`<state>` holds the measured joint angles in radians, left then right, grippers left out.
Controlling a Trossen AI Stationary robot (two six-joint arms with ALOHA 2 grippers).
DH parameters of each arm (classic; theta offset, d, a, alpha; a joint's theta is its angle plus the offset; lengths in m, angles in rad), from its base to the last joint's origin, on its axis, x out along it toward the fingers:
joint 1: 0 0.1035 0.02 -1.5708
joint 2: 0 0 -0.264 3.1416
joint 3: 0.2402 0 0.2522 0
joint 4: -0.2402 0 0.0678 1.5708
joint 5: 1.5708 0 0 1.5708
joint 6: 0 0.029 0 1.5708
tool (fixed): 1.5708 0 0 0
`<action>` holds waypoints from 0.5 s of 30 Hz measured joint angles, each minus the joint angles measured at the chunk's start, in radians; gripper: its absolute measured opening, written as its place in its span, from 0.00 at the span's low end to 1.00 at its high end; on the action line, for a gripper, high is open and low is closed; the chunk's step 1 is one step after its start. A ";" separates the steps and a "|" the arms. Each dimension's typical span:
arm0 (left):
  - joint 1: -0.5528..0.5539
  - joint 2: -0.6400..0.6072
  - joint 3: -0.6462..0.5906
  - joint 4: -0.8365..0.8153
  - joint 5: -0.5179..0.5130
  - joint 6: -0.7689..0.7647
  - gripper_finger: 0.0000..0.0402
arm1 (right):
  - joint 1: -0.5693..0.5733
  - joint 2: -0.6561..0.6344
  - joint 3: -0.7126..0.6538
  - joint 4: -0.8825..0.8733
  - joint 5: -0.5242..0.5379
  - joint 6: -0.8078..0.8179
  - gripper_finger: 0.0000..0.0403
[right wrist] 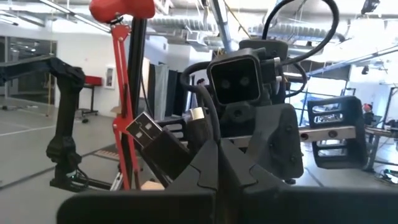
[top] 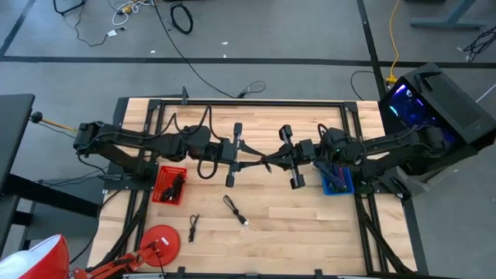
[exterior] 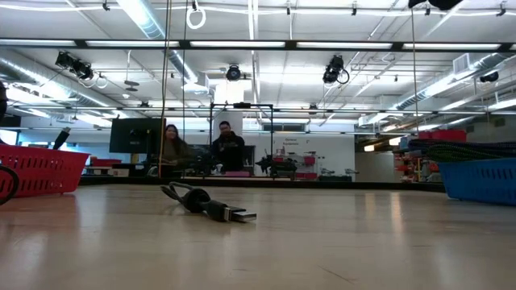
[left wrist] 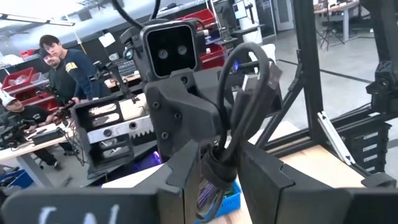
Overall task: Pick & Place USB Port
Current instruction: Put the black charger cable into the red bin
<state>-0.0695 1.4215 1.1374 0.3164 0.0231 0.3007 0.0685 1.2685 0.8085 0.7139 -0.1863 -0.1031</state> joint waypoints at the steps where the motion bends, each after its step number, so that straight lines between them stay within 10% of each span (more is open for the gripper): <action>1: 0.000 0.000 0.000 0.000 0.000 0.000 0.27 | 0.000 0.006 0.005 0.001 -0.005 -0.003 0.00; 15: -0.007 -0.004 0.000 -0.023 -0.092 -0.026 0.02 | -0.030 0.017 0.017 -0.023 -0.041 0.013 0.00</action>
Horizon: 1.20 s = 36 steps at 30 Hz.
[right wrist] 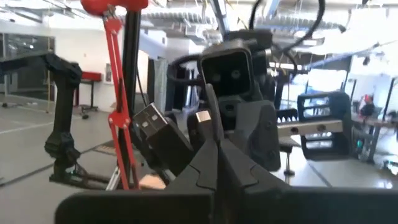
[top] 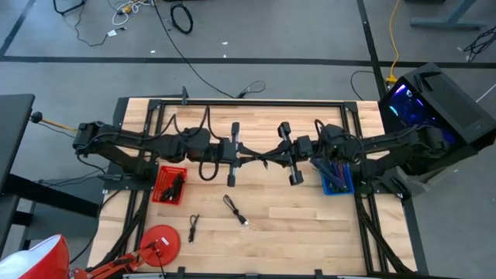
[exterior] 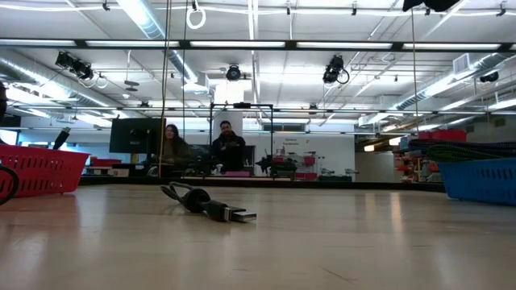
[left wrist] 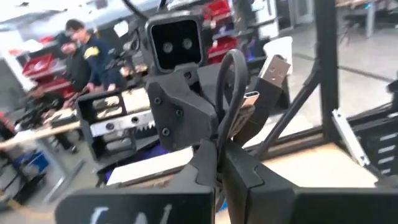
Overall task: Pick & Place USB Port
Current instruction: Put the black charger cable into the red bin
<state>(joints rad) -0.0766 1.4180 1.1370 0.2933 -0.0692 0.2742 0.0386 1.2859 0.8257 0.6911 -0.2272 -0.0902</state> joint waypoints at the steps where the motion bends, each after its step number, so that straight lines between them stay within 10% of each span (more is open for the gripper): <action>1: -0.001 -0.001 0.000 -0.017 -0.017 -0.005 0.02 | -0.003 -0.003 0.000 -0.014 -0.001 0.002 0.01; 16: -0.064 -0.157 0.002 -0.485 -0.395 -0.251 0.02 | -0.069 -0.170 -0.001 -0.384 -0.012 0.003 0.26; 26: -0.199 -0.251 0.002 -1.208 -0.590 -0.991 0.02 | -0.090 -0.314 -0.001 -0.631 0.159 -0.009 0.27; 36: -0.385 -0.248 0.001 -1.679 -0.480 -1.756 0.02 | -0.090 -0.351 -0.001 -0.659 0.160 -0.023 0.27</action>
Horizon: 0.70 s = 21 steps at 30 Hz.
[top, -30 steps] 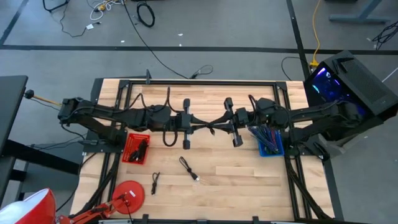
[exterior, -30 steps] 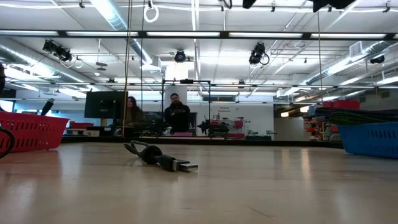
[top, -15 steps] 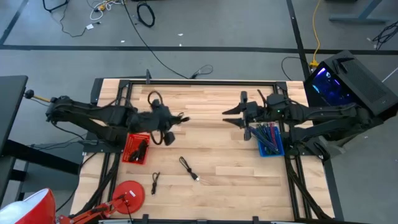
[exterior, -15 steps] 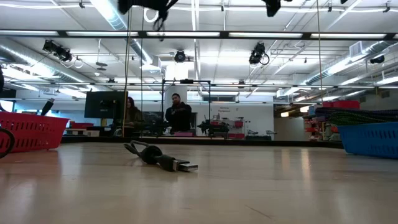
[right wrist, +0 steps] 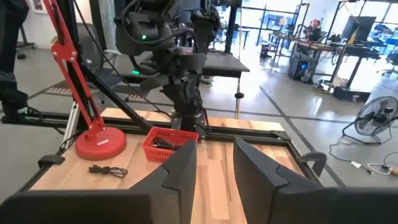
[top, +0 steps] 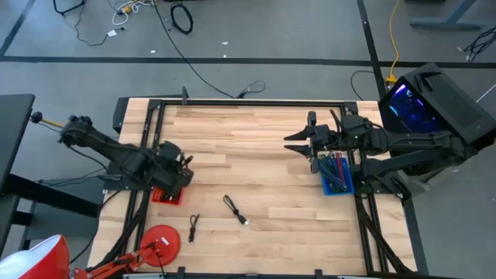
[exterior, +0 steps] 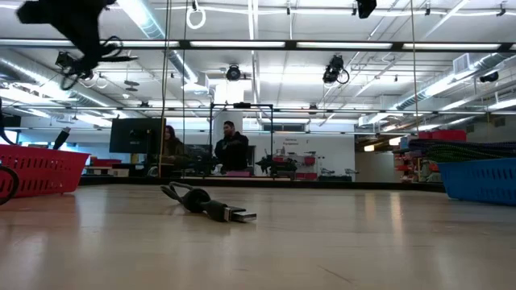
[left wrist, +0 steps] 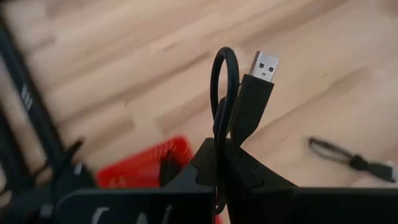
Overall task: Pick & Place USB Port
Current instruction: Put the black charger cable into the red bin
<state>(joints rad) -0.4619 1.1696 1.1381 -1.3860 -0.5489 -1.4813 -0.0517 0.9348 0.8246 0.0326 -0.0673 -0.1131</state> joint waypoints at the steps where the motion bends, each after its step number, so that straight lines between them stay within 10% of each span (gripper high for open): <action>1: -0.016 0.006 0.000 -0.024 0.024 -0.048 0.02 | 0.000 0.000 0.000 -0.004 0.000 0.000 0.27; 6: -0.110 0.065 0.000 -0.189 0.135 -0.323 0.02 | 0.001 0.000 0.000 -0.031 -0.002 0.000 0.27; 21: -0.202 0.107 -0.283 0.016 0.322 -0.603 0.05 | 0.001 0.000 0.000 -0.042 -0.004 0.000 0.27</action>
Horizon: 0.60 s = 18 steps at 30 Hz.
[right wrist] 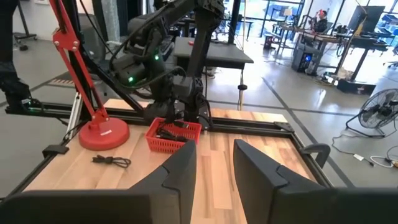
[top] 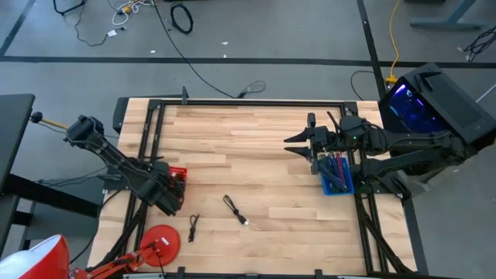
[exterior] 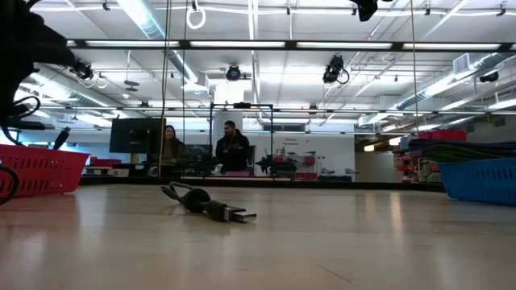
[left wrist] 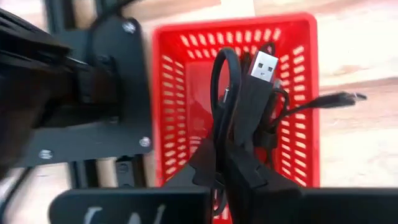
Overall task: Pick & Place USB Port
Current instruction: Put the black charger cable into the red bin
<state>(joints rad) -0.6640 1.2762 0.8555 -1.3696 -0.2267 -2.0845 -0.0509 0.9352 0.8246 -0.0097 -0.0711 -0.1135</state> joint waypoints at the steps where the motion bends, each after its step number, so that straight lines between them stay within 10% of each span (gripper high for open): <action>1: 0.000 0.000 -0.008 0.020 0.001 0.001 0.06 | 0.000 0.000 0.000 0.001 0.000 0.000 0.27; 18: 0.000 0.000 -0.027 0.000 -0.014 0.037 0.17 | 0.000 0.000 0.000 0.008 -0.025 -0.001 0.27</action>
<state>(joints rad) -0.6643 1.2762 0.8284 -1.3701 -0.2408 -2.0473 -0.0505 0.9352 0.8246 -0.0017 -0.0959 -0.1143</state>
